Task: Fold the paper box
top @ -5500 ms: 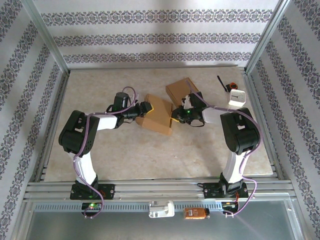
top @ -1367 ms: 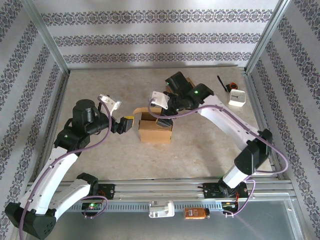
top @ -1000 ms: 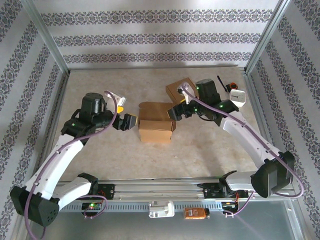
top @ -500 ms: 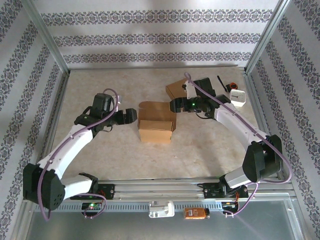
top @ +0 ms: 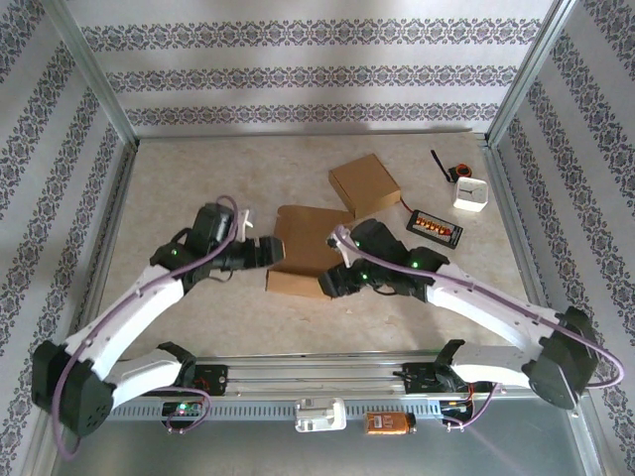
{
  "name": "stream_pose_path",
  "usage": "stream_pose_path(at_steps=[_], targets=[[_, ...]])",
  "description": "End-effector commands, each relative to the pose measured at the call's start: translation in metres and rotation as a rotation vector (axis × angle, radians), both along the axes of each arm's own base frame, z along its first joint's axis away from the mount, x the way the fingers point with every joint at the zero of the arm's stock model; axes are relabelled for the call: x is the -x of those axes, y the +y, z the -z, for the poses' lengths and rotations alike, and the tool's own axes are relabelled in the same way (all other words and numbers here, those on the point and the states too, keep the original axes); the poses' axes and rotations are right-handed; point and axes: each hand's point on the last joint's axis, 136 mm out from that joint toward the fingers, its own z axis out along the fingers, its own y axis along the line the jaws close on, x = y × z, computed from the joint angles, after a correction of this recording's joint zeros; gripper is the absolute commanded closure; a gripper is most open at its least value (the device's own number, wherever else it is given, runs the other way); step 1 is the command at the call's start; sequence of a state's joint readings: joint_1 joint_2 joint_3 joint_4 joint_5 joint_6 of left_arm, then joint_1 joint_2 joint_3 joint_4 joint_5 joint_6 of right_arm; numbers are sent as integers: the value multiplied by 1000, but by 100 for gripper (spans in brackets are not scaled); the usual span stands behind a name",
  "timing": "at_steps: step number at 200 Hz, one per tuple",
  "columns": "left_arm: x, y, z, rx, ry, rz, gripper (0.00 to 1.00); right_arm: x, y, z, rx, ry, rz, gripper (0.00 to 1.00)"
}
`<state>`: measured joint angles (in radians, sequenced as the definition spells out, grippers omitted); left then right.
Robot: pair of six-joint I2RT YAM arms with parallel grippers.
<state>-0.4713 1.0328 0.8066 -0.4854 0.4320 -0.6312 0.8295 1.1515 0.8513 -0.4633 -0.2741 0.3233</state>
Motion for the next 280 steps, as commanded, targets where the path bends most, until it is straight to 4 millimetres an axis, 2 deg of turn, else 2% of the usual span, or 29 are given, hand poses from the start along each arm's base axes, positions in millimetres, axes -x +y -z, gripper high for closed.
stream_pose_path(at_steps=[1,15,37,55,67,76,94,107,119,129,153,172,198,214,234,248,262,280], targets=[[34,19,26,-70,84,-62,25,19,-10,10,17,29,28,41],[50,21,34,-72,88,-46,26,24,-15,10,-5,47,72,37],[65,25,42,-117,68,-17,25,18,-30,10,-40,52,229,30],[68,26,46,-147,54,-12,25,9,-53,22,-57,81,446,30],[69,17,41,-126,27,15,25,9,-53,26,-113,108,502,30],[67,14,35,-114,-1,16,25,8,-50,20,-170,108,518,28],[53,13,4,-74,-121,-20,22,2,-50,-3,-239,73,545,21],[35,20,-21,-75,-216,-100,18,-5,-52,-15,-251,54,579,17],[19,28,-34,-110,-267,-168,16,-13,-50,-26,-281,52,612,15],[6,26,-40,-127,-282,-182,14,-22,-45,-32,-306,55,637,14],[-23,6,-38,-124,-235,-147,11,-47,-37,-34,-302,55,687,15],[-42,-8,-33,-93,-185,-111,14,-63,-25,-35,-312,75,674,27],[-55,-13,-16,-62,-118,-72,23,-73,-12,-26,-275,92,647,38],[-48,-17,-4,-40,-88,-15,34,-72,-3,-21,-249,101,595,46],[-27,-27,2,46,-42,57,46,-60,6,-9,-215,137,527,61],[-4,-28,12,100,36,80,53,-39,7,6,-161,160,478,66],[25,-22,27,117,118,78,58,-12,5,21,-103,170,440,67],[61,-11,47,109,194,43,59,23,-4,50,-47,230,420,65]])
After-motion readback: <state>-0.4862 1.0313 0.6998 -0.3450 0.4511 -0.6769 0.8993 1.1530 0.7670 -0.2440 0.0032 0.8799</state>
